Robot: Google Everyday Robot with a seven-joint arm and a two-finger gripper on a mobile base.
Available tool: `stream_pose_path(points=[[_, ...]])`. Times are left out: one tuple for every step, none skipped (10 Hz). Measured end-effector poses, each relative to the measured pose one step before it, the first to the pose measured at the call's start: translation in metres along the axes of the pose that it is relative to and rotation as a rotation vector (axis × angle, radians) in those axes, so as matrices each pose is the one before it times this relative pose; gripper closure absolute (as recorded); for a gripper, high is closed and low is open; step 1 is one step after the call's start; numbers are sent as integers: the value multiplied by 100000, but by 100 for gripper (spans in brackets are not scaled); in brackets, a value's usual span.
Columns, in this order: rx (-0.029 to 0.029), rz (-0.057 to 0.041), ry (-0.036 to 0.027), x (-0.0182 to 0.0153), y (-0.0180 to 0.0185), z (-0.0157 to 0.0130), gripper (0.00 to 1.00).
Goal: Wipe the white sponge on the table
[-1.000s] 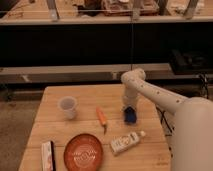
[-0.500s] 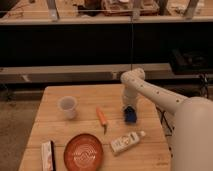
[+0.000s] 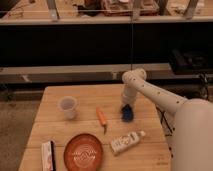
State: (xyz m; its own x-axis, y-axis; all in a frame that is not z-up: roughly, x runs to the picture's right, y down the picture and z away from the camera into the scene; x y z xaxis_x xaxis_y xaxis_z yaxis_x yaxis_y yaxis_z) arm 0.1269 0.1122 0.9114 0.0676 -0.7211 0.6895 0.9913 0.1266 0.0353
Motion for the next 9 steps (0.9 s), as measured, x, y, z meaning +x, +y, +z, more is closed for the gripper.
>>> stream_pose_path(points=[[-177, -623, 961, 587, -976, -68, 100], [-544, -168, 848, 474, -727, -131, 100], [-967, 255, 1151, 780, -579, -42, 100], [-437, 151, 811, 587, -342, -99, 100], [-248, 544, 505, 539, -121, -122, 100], [-448, 1723, 842, 1085, 204, -275, 100], [380, 3227, 486, 1289, 680, -274, 100], [219, 2615, 109, 570, 964, -158, 100], [333, 2948, 112, 473, 1145, -157, 100]])
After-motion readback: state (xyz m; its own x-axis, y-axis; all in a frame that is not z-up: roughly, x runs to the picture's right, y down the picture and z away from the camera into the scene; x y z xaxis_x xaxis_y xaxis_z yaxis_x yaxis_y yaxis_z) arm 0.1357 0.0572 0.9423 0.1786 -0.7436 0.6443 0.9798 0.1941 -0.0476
